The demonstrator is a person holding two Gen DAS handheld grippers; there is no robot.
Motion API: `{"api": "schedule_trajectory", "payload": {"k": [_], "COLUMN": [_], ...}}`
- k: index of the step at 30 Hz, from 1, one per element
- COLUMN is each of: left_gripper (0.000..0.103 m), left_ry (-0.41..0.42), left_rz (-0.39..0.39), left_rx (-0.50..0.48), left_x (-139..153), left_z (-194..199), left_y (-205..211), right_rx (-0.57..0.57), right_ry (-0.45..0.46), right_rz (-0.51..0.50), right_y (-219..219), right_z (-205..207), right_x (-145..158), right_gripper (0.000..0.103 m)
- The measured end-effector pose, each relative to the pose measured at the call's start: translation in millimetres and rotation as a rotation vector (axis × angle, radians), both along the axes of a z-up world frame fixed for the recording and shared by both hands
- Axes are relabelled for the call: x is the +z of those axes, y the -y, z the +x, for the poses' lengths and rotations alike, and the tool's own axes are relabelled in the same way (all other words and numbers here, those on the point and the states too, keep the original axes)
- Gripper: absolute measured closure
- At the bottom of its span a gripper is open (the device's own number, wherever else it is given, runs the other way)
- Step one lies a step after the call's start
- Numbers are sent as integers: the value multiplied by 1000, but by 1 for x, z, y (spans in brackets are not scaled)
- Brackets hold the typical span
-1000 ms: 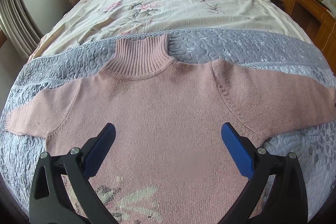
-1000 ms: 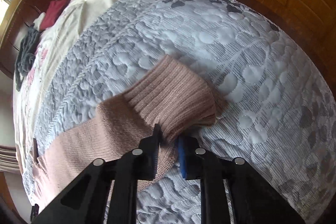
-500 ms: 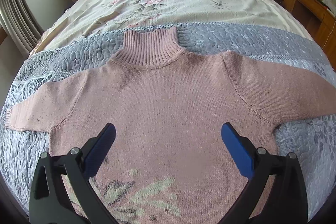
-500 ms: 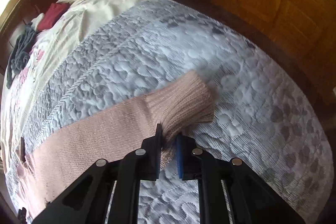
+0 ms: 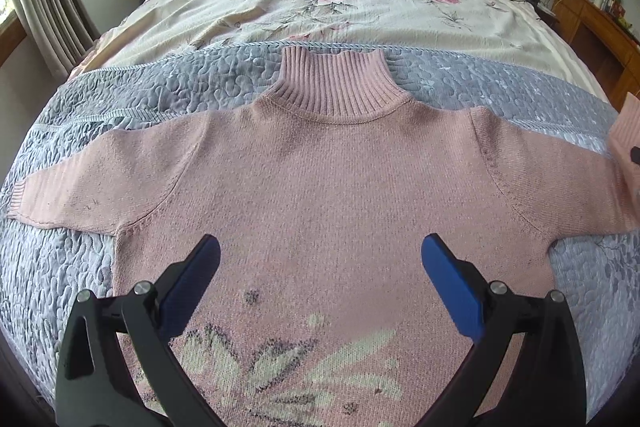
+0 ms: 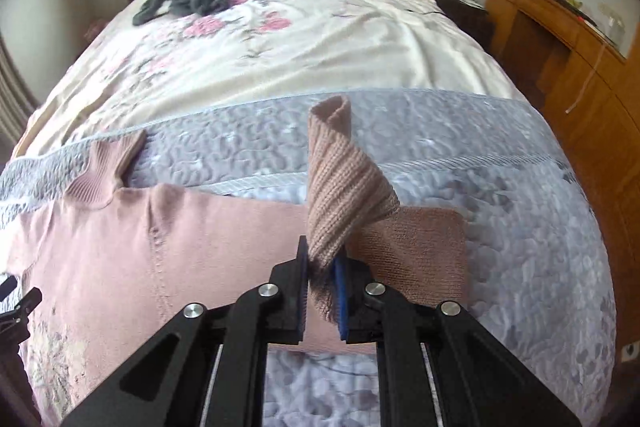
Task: Fold small clothes
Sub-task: 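Fold the held sleeve across the sweater body and open the right tool, then grasp the folded cuff with the left tool, straighten it, release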
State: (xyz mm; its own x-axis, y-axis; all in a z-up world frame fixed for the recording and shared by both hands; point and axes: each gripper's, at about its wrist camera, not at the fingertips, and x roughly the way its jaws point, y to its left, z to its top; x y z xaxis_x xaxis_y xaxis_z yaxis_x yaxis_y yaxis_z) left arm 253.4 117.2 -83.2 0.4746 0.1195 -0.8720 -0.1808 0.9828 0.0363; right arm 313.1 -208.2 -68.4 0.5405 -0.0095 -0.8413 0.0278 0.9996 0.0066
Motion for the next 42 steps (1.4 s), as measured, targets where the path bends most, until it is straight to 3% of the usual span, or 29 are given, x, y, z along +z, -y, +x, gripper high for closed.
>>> {"api": "schedule_trajectory", "payload": {"k": [9, 16, 18, 25, 34, 37, 40, 41, 42], "left_gripper": [3, 3, 3, 3, 6, 29, 32, 37, 52], "left_ry": [-31, -49, -53, -79, -236, -287, -326, -327, -326], "left_rz": [-65, -114, -129, -174, -357, -447, -505, -507, -505], "left_rx": [21, 20, 16, -46, -120, -106, -90, -90, -95], "left_x": [-6, -11, -11, -15, -60, -78, -90, -92, -93], "left_z": [-5, -4, -3, 15, 59, 74, 86, 88, 90], "left_y": [-28, -35, -33, -3, 54, 62, 70, 73, 77], "right_rx": [194, 231, 250, 278, 141, 116, 95, 90, 87], "right_ry": [-65, -164, -191, -155, -113, -99, -90, -89, -88], "right_rz": [58, 99, 127, 341, 371, 369, 364, 362, 360], "right_y": [-126, -155, -155, -120, -29, -9, 3, 5, 7], "right_z": [4, 3, 1, -32, -80, -90, -97, -99, -100], "right_x": [-32, -74, -84, -71, -56, -56, -58, -59, -60], "right_gripper": [92, 91, 85, 80, 79, 79, 79, 79, 79]}}
